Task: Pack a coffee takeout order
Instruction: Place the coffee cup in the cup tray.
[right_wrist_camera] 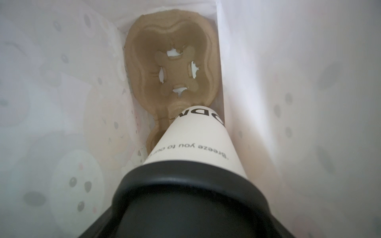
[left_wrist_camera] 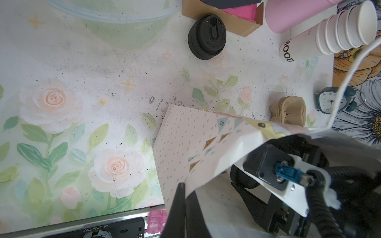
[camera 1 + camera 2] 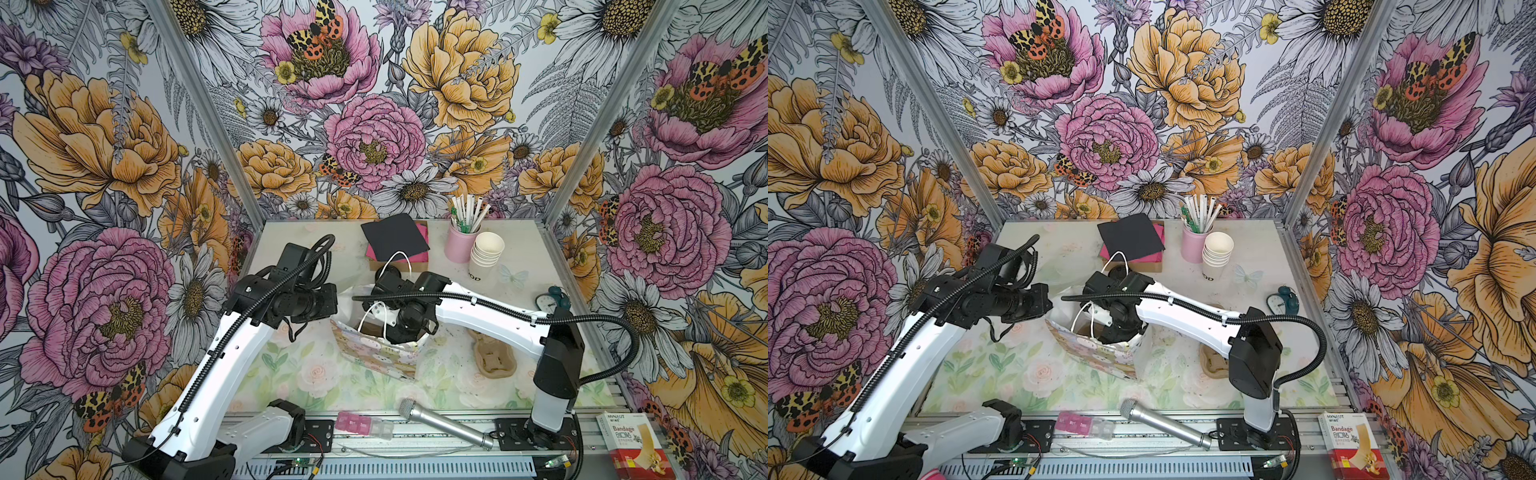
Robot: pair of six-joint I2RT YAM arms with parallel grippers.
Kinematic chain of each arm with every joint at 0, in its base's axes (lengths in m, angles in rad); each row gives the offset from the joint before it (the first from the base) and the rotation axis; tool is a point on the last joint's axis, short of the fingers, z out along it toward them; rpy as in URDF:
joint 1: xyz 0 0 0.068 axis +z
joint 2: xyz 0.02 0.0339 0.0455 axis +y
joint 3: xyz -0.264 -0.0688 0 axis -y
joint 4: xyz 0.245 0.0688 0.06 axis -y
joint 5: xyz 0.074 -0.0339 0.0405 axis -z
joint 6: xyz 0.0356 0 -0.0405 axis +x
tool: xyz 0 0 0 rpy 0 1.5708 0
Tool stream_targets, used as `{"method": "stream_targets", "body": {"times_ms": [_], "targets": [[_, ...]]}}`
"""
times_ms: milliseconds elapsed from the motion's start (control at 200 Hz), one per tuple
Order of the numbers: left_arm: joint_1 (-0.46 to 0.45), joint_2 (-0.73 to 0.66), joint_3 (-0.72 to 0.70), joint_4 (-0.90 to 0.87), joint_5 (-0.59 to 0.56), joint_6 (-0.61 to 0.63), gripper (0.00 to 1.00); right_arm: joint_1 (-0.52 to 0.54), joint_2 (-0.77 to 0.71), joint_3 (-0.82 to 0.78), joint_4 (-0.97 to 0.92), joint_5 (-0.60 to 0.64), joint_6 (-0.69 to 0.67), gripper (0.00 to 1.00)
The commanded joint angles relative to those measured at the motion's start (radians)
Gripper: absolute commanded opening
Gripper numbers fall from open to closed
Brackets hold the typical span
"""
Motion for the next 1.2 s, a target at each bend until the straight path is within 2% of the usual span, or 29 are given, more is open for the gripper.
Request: {"method": "stream_targets", "body": {"times_ms": [0,470,1196], "targets": [[-0.003,-0.003,0.015,0.016,-0.046,0.01,0.0,0.002,-0.029,0.036,-0.016,0.009,0.022,0.83],[-0.003,-0.008,0.014,0.015,-0.046,0.01,0.0,0.003,-0.022,-0.018,-0.017,0.019,0.022,0.83],[-0.003,-0.005,0.016,0.015,-0.049,0.011,0.0,0.007,0.002,-0.012,-0.018,0.016,0.021,0.84]]}}
